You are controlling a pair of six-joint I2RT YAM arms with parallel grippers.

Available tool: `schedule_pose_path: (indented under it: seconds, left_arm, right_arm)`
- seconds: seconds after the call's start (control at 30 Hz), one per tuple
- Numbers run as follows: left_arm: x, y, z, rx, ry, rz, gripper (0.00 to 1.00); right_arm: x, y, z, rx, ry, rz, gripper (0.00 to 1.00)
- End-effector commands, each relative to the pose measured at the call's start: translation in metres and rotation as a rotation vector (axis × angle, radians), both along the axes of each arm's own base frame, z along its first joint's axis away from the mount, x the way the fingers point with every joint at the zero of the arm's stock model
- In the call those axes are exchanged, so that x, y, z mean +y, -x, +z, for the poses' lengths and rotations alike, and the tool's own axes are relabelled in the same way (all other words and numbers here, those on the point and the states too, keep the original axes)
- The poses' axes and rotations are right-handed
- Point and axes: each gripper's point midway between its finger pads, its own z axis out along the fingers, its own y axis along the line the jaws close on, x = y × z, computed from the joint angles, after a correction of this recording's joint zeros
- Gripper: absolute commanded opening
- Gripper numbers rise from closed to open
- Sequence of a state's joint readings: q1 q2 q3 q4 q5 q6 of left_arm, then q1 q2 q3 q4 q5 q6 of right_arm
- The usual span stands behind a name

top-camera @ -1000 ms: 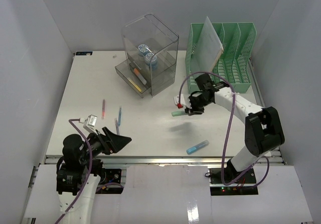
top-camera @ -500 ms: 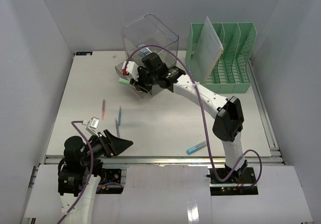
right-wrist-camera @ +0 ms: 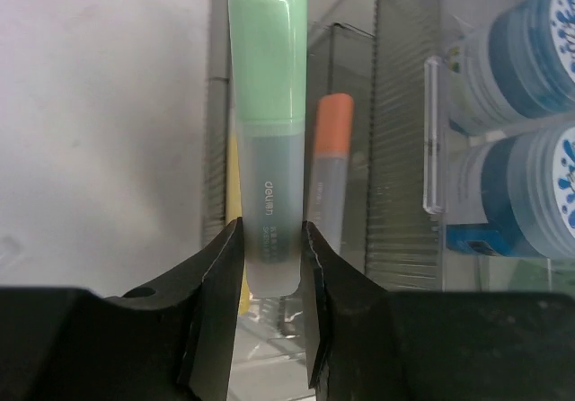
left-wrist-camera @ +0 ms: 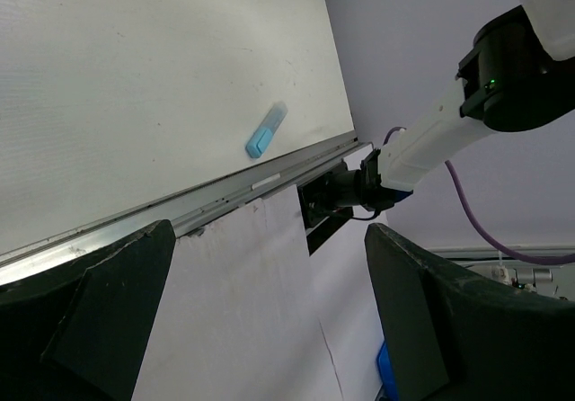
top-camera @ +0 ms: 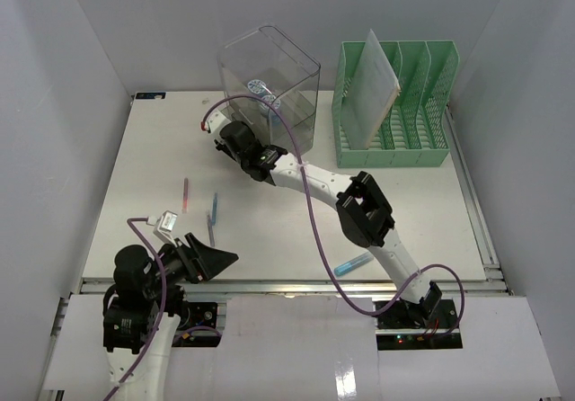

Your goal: Organize the desk

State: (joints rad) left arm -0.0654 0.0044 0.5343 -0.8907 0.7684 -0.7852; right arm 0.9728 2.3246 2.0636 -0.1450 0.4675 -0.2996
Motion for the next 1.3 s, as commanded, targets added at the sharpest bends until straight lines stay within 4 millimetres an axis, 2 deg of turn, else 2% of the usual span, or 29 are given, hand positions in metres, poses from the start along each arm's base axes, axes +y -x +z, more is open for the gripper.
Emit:
schedule_pose_path:
  seconds: [0.0,0.07,0.1,0.2,0.27,0.4,0.47,0.5,0.53,0.57,0.67,0.73,0.8,0.87,0.9,0.97,1.03,1.07,1.2,1.27]
  left_arm:
    - [-0.001,0.013,0.017,-0.084,0.007,-0.017,0.98]
    - [-0.001,0.015,0.019,-0.091,0.008,-0.022,0.98]
    - [-0.002,0.016,0.02,-0.097,0.009,-0.027,0.98]
    - [-0.002,0.017,0.023,-0.108,0.011,-0.036,0.98]
    - [-0.003,0.017,0.024,-0.111,0.015,-0.043,0.98]
    - [-0.009,0.021,0.029,-0.143,0.043,-0.1,0.98]
    - [-0.01,0.02,0.032,-0.164,0.051,-0.106,0.98]
    - [-0.011,0.02,0.033,-0.166,0.053,-0.112,0.98]
    - [-0.011,0.018,0.033,-0.162,0.056,-0.117,0.98]
    - [-0.011,0.015,0.033,-0.163,0.061,-0.11,0.98]
    - [-0.009,0.007,0.028,-0.156,0.067,-0.087,0.98]
    - [-0.012,0.013,0.028,-0.163,0.086,-0.128,0.98]
    - [-0.009,0.009,0.026,-0.161,0.091,-0.099,0.98]
    - [-0.007,0.004,0.024,-0.156,0.087,-0.067,0.97]
    - [-0.006,0.001,0.022,-0.149,0.089,-0.054,0.96]
    - [-0.004,-0.003,0.02,-0.136,0.092,-0.032,0.95]
    - [0.0,-0.009,0.015,-0.116,0.096,-0.001,0.94]
    - [0.002,-0.013,0.012,-0.103,0.101,0.016,0.94]
    - [0.016,-0.034,0.004,-0.059,0.113,0.14,0.95]
    - [0.022,-0.044,0.003,-0.041,0.122,0.19,0.95]
  right_arm:
    - [-0.009,-0.033,0.043,-0.167,-0.088,-0.135,0.15]
    - [-0.01,-0.033,0.036,-0.157,-0.076,-0.124,0.28]
    - [-0.008,-0.029,0.041,-0.148,-0.089,-0.089,0.37]
    - [0.002,-0.002,0.037,-0.075,-0.105,0.068,0.67]
    - [0.014,0.026,0.061,-0.054,-0.146,0.221,0.86]
    - [0.016,0.061,0.079,0.015,-0.13,0.353,0.95]
    - [0.01,0.081,0.077,0.079,-0.099,0.419,0.96]
    - [0.009,0.096,0.086,0.102,-0.106,0.489,0.98]
    - [0.004,0.127,0.099,0.129,-0.108,0.662,0.98]
    - [-0.003,0.148,0.106,0.148,-0.11,0.773,0.97]
    - [-0.043,0.204,0.119,0.193,-0.154,1.058,0.97]
    - [-0.073,0.223,0.118,0.219,-0.178,1.139,0.98]
    - [-0.11,0.223,0.111,0.237,-0.201,1.133,1.0]
    - [-0.152,0.21,0.1,0.261,-0.228,1.049,0.92]
    - [-0.172,0.212,0.105,0.258,-0.265,1.036,0.89]
    - [-0.214,0.204,0.087,0.3,-0.318,0.948,0.83]
    - [-0.241,0.209,0.087,0.279,-0.362,0.914,0.82]
    - [-0.255,0.21,0.079,0.286,-0.378,0.878,0.82]
    - [-0.281,0.219,0.052,0.308,-0.403,0.796,0.82]
    - [-0.287,0.22,0.05,0.308,-0.426,0.787,0.83]
